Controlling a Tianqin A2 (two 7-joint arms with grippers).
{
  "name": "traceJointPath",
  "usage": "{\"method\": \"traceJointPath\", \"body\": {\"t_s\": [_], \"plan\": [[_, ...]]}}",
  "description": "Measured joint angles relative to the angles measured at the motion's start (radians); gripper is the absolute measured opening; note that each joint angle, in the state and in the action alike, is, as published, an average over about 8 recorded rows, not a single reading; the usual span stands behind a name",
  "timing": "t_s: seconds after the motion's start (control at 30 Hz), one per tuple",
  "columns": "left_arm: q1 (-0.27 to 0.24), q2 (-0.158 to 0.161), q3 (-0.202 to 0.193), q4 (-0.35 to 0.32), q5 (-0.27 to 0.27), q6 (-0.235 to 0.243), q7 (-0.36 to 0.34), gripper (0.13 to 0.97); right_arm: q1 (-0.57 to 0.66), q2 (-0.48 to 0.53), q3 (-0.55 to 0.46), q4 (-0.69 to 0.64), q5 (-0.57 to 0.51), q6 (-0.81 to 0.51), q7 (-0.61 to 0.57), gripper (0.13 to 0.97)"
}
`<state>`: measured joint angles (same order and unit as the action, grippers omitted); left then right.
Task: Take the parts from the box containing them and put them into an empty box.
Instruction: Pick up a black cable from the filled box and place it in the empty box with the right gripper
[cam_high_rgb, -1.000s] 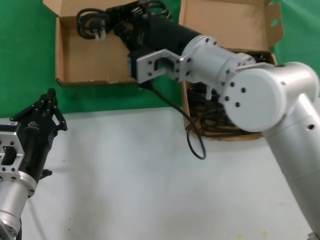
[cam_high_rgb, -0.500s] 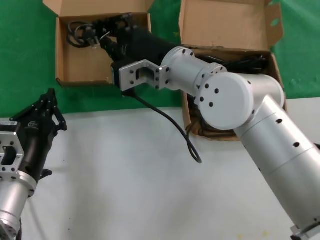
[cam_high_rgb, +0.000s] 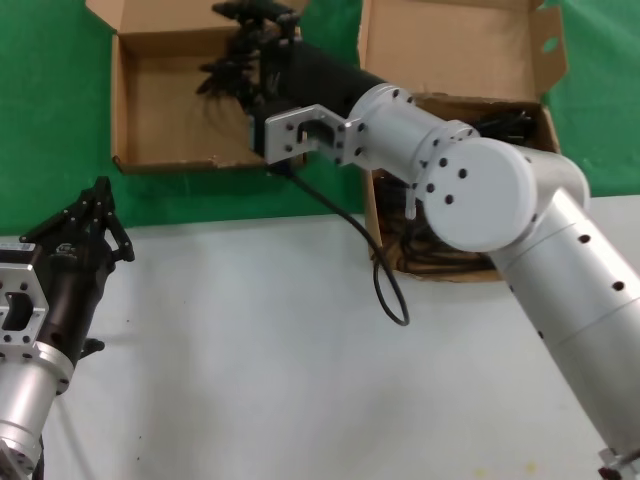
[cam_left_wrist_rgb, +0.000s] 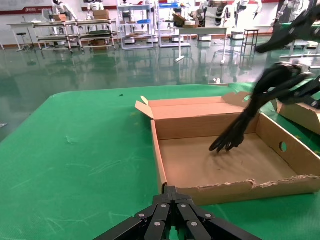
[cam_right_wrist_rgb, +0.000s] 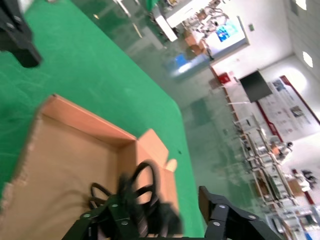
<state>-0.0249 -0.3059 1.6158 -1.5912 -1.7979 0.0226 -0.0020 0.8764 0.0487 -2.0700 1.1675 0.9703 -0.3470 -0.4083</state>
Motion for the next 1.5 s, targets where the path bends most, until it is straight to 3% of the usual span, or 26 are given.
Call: {"method": "traceJointPath", "body": {"t_s": [0.07,0.4,0.63,0.83,1.23,1.5], "plan": [[0.000,0.000,0.000,0.000,0.000,0.000,0.000,0.145,-0.004,0.007,0.012,0.017,0.001,0.001,0.006,0.390],[0.000,0.000,0.000,0.000,0.000,0.000,0.000,0.145,-0.020,0.038,0.045,0.084,0.041,0.012,0.016,0.593],[0.000,0.000,0.000,0.000,0.000,0.000,0.000,0.145,-0.015,0.054,0.033,0.104,0.118,0.042,-0.015,0.763],[0.000,0.000,0.000,0.000,0.000,0.000,0.000,0.145,-0.004,0.062,0.005,0.095,0.208,0.081,-0.072,0.844],[0.000,0.000,0.000,0.000,0.000,0.000,0.000,0.145,0.031,0.003,0.011,-0.051,0.487,0.110,-0.383,0.958],[0.000,0.000,0.000,0.000,0.000,0.000,0.000,0.145,0.046,-0.040,0.043,-0.187,0.702,0.077,-0.658,0.962]]}}
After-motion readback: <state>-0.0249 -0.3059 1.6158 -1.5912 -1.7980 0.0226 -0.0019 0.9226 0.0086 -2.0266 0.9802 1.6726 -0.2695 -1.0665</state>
